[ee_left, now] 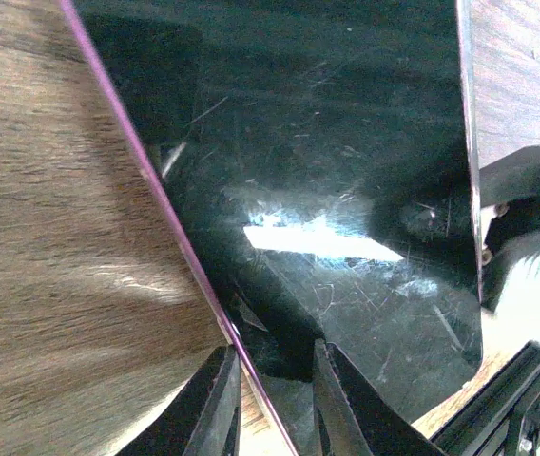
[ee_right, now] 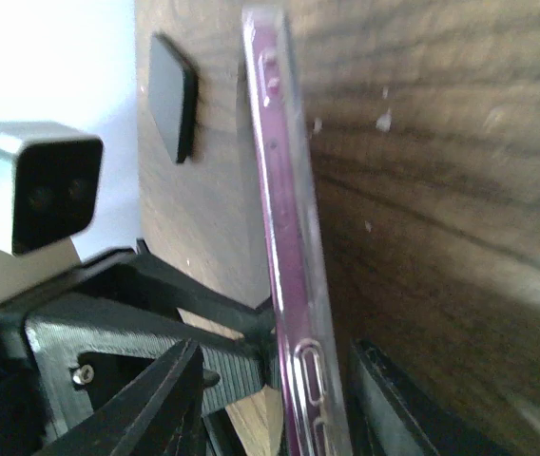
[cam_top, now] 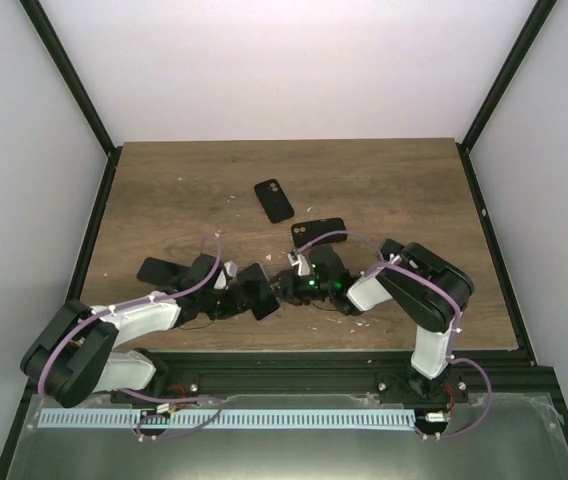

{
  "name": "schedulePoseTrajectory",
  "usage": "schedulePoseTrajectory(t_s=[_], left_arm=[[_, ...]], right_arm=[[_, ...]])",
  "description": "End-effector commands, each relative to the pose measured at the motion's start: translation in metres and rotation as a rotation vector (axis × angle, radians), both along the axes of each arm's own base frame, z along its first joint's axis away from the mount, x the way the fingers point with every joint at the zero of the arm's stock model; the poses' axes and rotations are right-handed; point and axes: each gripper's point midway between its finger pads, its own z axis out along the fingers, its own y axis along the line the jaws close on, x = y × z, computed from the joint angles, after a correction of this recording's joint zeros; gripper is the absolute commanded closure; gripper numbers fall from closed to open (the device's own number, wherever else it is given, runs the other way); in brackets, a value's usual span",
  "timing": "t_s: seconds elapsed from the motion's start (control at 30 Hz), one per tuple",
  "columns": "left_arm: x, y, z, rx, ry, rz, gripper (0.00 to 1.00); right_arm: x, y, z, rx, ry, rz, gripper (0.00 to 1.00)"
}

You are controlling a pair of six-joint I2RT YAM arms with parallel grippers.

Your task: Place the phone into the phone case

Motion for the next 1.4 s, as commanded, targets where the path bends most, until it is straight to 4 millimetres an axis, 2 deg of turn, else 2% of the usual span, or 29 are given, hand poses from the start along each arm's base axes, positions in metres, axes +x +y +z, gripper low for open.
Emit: schedulePoseTrajectory(t_s=[0.0, 0.07, 0.23, 0.37, 0.47, 0.57, 0.73, 0.87, 0.97, 1.13, 1.27, 1.37], left_arm=[[-0.012, 0.016, -0.023, 0.111, 0.045, 0.000, 0.77], [-0.011, 0.016, -0.023, 0.111, 0.042, 0.001, 0.77], [-0.012, 0.018, -0.020, 0.120, 0.043, -0.001, 0.76], [-0.010, 0.015, -0.002, 0.096, 0.018, -0.001, 0.67], [-0.007, 0.010, 0.026, 0.045, -0.029, -0.005, 0.59], [-0.004, 0.008, 0.061, -0.017, -0.095, 0.002, 0.47], [-0.008, 0.003, 0.134, -0.196, -0.249, -0.022, 0.33], [-0.018, 0.006, 0.186, -0.314, -0.373, -0.023, 0.25], [-0.025, 0.009, 0.211, -0.383, -0.432, -0.019, 0.20], [-0.037, 0.003, 0.242, -0.511, -0.503, -0.073, 0.19], [-0.048, -0.004, 0.267, -0.631, -0.565, -0.141, 0.22], [-0.052, -0.006, 0.277, -0.674, -0.589, -0.169, 0.28]], right_arm=[[-0.038, 0.022, 0.015, 0.005, -0.030, 0.208, 0.58], [-0.039, 0.020, 0.015, 0.001, -0.036, 0.210, 0.61], [-0.040, 0.018, 0.024, 0.038, -0.057, 0.198, 0.82], [-0.041, 0.014, 0.039, 0.094, -0.077, 0.176, 0.92], [-0.041, 0.012, 0.055, 0.131, -0.107, 0.181, 0.95], [-0.043, 0.008, 0.082, 0.203, -0.154, 0.185, 0.96], [-0.054, 0.001, 0.128, 0.339, -0.239, 0.221, 0.96], [-0.068, -0.004, 0.163, 0.426, -0.331, 0.280, 0.96], [-0.078, -0.011, 0.186, 0.478, -0.393, 0.305, 0.96], [-0.096, -0.021, 0.219, 0.563, -0.479, 0.363, 0.95], [-0.108, -0.022, 0.229, 0.595, -0.489, 0.415, 0.94], [-0.113, -0.020, 0.231, 0.610, -0.480, 0.438, 0.94]])
